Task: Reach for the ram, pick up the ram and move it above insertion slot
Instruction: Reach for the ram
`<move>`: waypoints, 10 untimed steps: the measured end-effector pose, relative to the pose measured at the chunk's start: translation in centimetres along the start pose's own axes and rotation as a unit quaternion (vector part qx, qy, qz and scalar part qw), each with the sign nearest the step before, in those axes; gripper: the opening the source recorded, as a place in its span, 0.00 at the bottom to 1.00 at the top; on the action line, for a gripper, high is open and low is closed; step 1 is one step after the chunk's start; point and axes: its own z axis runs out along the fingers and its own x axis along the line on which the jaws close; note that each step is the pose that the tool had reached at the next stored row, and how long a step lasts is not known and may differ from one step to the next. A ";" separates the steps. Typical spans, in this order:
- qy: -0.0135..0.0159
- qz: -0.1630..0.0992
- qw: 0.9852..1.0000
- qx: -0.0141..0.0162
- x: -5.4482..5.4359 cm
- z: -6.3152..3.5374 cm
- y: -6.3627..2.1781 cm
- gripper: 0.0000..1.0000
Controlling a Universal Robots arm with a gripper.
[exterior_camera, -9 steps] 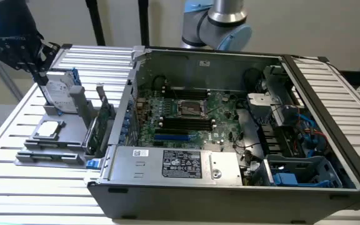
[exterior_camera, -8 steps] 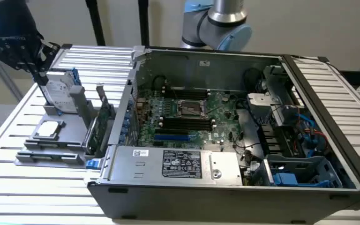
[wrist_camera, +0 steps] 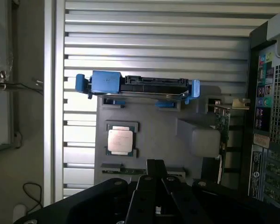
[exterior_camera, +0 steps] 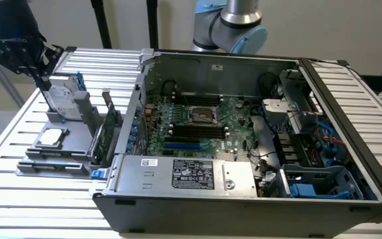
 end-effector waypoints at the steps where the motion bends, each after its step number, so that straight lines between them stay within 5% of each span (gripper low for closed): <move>1: 0.000 0.000 1.000 0.000 0.0 0.00 0.00 0.11; 5: 0.000 0.000 1.000 0.000 0.0 -0.03 -0.12 0.11; 10: 0.000 0.000 1.000 0.000 0.0 -0.02 -1.78 0.11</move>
